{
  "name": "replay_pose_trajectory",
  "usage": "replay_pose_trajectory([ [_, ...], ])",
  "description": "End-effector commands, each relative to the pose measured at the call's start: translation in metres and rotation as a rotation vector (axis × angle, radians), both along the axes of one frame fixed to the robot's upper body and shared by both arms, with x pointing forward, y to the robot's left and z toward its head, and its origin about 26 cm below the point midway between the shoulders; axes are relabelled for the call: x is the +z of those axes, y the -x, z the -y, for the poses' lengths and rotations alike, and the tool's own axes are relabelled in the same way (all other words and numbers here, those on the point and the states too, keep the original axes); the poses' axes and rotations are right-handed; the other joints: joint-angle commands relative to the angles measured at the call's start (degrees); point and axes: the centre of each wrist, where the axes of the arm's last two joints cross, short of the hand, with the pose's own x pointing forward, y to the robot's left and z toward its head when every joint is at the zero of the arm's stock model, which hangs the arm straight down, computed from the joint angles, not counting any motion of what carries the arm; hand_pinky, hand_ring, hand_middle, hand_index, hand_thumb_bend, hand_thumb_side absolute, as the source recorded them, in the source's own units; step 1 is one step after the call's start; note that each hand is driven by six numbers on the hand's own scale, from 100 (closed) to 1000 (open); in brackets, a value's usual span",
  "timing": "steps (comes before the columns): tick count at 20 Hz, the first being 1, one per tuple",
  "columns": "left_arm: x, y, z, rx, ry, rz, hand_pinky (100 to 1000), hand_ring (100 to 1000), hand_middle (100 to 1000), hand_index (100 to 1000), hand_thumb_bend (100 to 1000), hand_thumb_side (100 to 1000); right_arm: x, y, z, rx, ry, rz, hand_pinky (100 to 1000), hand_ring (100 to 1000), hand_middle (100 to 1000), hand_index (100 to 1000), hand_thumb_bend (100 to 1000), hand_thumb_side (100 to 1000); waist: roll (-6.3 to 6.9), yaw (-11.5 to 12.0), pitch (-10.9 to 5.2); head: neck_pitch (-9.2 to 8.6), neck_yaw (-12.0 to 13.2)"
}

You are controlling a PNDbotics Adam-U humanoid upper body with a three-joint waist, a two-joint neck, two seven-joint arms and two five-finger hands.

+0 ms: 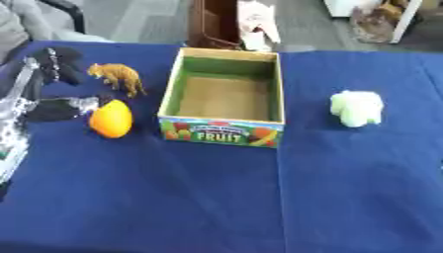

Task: Pick up objects on the table and place them in the box.

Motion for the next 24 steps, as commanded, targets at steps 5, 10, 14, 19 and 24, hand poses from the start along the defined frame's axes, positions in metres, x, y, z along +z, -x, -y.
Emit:
replay_pose_trajectory([
  [5,0.024,-0.015,-0.023,0.035,-0.317,-0.134,622,550,575,741,833,186,0.012,-0.002,0.004,0.014,0.030,0.025,550,713,635,721,100,100,0.20,-0.6,-1.18,-0.29,0.2],
  [10,0.028,-0.034,-0.027,0.045,-0.449,-0.225,646,586,607,756,831,193,0.011,-0.002,0.003,0.024,0.034,0.020,550,713,635,721,100,100,0.21,-0.8,-1.39,-0.20,0.4],
  [14,0.026,-0.049,-0.024,0.036,-0.517,-0.287,656,601,624,762,830,194,0.010,-0.002,0.002,0.026,0.033,0.017,550,713,635,721,100,100,0.18,-1.0,-1.44,-0.17,0.3],
  [19,0.017,-0.067,-0.017,0.010,-0.587,-0.368,673,617,652,768,832,207,0.009,-0.002,0.002,0.028,0.032,0.014,550,713,635,721,100,100,0.21,-1.2,-1.48,-0.12,0.3],
  [24,0.004,-0.078,-0.013,0.007,-0.661,-0.418,683,632,673,772,833,213,0.009,-0.001,0.002,0.025,0.031,0.012,549,713,635,721,100,100,0.18,-1.3,-1.48,-0.06,0.3],
])
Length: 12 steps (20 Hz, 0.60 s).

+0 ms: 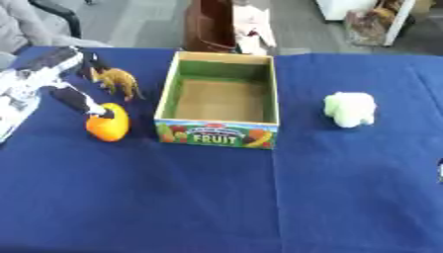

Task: Pick up objects on the table and place them in the box.

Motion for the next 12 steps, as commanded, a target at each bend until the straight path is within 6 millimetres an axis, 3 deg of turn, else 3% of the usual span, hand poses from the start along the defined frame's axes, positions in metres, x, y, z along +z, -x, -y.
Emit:
replay_pose_trajectory([
  [1,0.004,-0.005,-0.002,0.007,-0.066,0.001,683,634,677,773,833,214,0.010,-0.001,0.005,0.000,0.023,0.024,550,713,635,721,100,100,0.08,-0.1,-0.86,-0.08,0.1],
  [8,-0.016,-0.012,0.001,0.047,-0.148,0.007,690,646,702,780,838,229,0.010,-0.001,0.004,0.001,0.020,0.023,550,713,635,721,100,100,0.01,-0.1,-0.82,-0.15,0.1],
  [10,-0.023,-0.013,0.002,0.039,-0.161,-0.016,679,634,681,772,840,232,0.010,-0.001,0.004,0.001,0.020,0.023,550,713,635,721,100,100,-0.05,-0.1,-0.78,-0.15,0.1],
  [12,-0.025,-0.012,0.002,0.022,-0.175,-0.041,653,588,608,729,767,262,0.010,-0.001,0.005,-0.001,0.020,0.023,550,713,635,721,100,100,-0.06,-0.1,-0.78,-0.11,0.2],
])
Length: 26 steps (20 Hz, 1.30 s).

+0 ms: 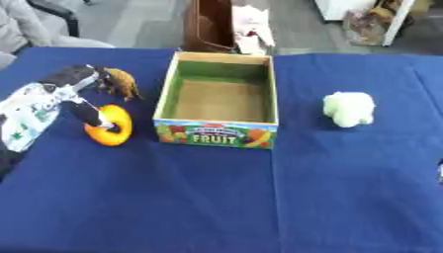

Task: Pick up objects on the table and place them in the box.

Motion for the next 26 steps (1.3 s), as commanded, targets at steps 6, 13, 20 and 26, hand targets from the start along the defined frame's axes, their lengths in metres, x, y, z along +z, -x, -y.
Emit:
replay_pose_trajectory([
  [6,0.010,0.002,-0.003,-0.004,-0.073,0.010,543,398,380,518,484,274,0.009,-0.001,0.005,0.000,0.020,0.023,550,713,635,721,100,100,-0.02,0.2,-0.81,-0.11,0.1],
  [13,0.016,0.004,-0.002,0.007,-0.077,0.060,485,262,220,380,367,249,0.009,-0.001,0.005,0.000,0.021,0.022,550,713,635,721,100,100,-0.10,0.3,-0.90,-0.01,0.0],
  [20,0.044,0.011,0.005,-0.027,-0.052,0.148,475,254,212,373,369,260,0.010,-0.001,0.005,-0.002,0.023,0.023,550,713,635,721,100,100,0.00,0.3,-0.99,-0.12,-0.2],
  [26,0.090,0.026,0.016,-0.084,-0.047,0.286,478,257,214,377,382,261,0.010,-0.001,0.006,-0.005,0.025,0.022,550,712,635,721,100,100,0.16,0.3,-1.15,-0.03,-0.4],
])
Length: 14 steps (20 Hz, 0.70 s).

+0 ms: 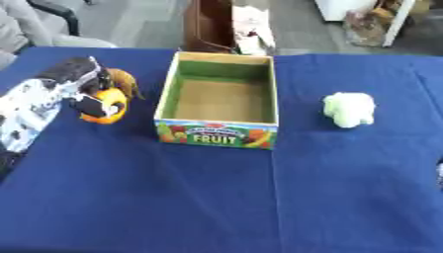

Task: Pick up objects on the table and place them in the box.

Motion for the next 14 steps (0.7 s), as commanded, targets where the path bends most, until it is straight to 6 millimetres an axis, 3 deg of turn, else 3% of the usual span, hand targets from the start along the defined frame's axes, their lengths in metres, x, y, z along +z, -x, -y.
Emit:
replay_pose_trajectory([
  [1,0.043,0.010,0.000,-0.019,-0.022,0.119,479,257,215,378,384,260,0.010,-0.001,0.006,-0.004,0.025,0.022,550,712,635,721,100,100,0.16,0.0,-1.09,-0.04,-0.1],
  [8,0.077,0.007,0.029,-0.105,0.005,0.231,478,255,212,368,392,255,0.008,0.000,0.006,0.000,0.027,0.016,550,712,635,721,100,100,0.10,-0.3,-1.44,-0.09,0.0],
  [14,0.077,-0.024,0.069,-0.182,0.020,0.239,478,260,217,370,412,258,0.008,-0.002,0.002,0.015,0.022,0.015,550,712,635,721,100,100,-0.24,-1.0,-1.38,-0.35,0.7],
])
